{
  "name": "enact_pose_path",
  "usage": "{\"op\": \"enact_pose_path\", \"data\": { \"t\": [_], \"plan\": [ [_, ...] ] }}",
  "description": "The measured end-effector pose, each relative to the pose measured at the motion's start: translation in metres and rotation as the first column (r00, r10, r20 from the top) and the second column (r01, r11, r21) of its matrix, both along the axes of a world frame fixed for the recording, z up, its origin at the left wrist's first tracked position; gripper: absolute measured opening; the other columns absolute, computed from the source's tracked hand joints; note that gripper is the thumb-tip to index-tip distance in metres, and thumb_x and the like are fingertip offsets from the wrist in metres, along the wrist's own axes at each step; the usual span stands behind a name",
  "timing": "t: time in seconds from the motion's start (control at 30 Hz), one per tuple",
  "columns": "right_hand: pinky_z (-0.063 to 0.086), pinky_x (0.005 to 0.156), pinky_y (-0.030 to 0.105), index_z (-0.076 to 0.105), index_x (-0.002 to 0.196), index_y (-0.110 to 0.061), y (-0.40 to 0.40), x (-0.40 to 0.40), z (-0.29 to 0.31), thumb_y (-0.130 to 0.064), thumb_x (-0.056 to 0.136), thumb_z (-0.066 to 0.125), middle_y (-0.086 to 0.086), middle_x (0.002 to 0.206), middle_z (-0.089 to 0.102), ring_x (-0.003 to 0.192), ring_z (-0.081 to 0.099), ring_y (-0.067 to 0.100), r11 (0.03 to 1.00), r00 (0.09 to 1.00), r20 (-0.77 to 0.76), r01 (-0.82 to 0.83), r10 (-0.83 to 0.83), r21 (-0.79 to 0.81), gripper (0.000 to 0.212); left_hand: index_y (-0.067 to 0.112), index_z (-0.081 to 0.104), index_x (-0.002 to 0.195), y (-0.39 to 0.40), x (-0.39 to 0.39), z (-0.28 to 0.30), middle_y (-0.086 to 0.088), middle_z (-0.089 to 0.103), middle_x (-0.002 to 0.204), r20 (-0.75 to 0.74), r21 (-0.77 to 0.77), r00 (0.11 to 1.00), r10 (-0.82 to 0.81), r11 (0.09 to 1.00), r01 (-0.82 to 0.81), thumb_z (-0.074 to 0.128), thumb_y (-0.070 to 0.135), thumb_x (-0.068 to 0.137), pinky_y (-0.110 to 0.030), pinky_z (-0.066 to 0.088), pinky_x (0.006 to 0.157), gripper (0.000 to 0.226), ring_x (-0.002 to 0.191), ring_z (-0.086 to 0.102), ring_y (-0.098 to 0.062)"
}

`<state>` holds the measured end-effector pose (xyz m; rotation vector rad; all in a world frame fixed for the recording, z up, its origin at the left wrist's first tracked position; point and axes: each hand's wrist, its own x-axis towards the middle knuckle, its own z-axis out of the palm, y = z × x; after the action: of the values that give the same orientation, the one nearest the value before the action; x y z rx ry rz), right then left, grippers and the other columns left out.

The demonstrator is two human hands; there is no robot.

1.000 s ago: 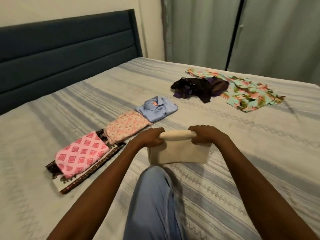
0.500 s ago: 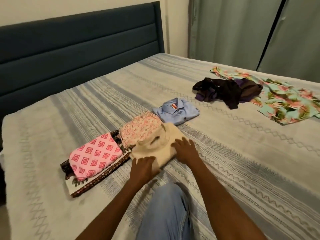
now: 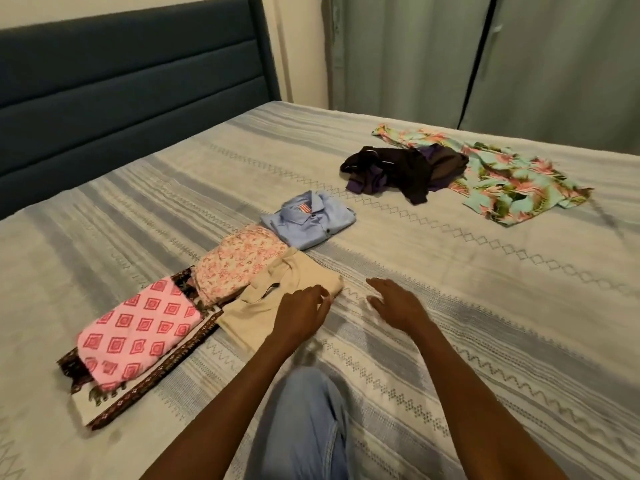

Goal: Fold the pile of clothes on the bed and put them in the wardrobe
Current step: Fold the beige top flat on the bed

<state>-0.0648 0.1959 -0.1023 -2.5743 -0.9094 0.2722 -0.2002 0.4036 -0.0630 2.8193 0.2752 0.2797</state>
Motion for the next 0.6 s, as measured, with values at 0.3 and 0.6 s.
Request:
{"op": "enact_pose_path", "data": {
  "t": [0.3,0.6],
  "plan": [
    [0.039,0.108,0.039,0.04,0.151,-0.028,-0.132,0.109,0.0,-0.043,0.103,0.045,-0.001,0.156,0.041,0.141,0.04,0.02,0.959,0.966,0.046,0.26,-0.256,-0.113,0.05,0.017,0.047,0.137,-0.099,0.15,-0.004,-0.006,0.065,0.129,-0.062,-0.128,0.975,-0.212,0.971,0.203,0.047,0.041,0.102,-0.037,0.046,0.093,0.043,0.112,0.063,-0.028],
    [0.04,0.106,0.052,0.021,0.157,-0.028,-0.197,0.271,-0.04,-0.047,0.103,0.038,0.004,0.166,0.01,0.143,0.032,0.034,0.854,0.878,0.118,0.479,-0.465,-0.202,0.06,0.012,0.031,0.153,-0.193,0.3,-0.071,-0.01,0.041,0.153,-0.044,-0.226,0.966,-0.254,0.945,0.238,0.05,0.042,0.1,-0.039,0.033,0.112,0.064,0.137,0.042,-0.031]
  ]
}}
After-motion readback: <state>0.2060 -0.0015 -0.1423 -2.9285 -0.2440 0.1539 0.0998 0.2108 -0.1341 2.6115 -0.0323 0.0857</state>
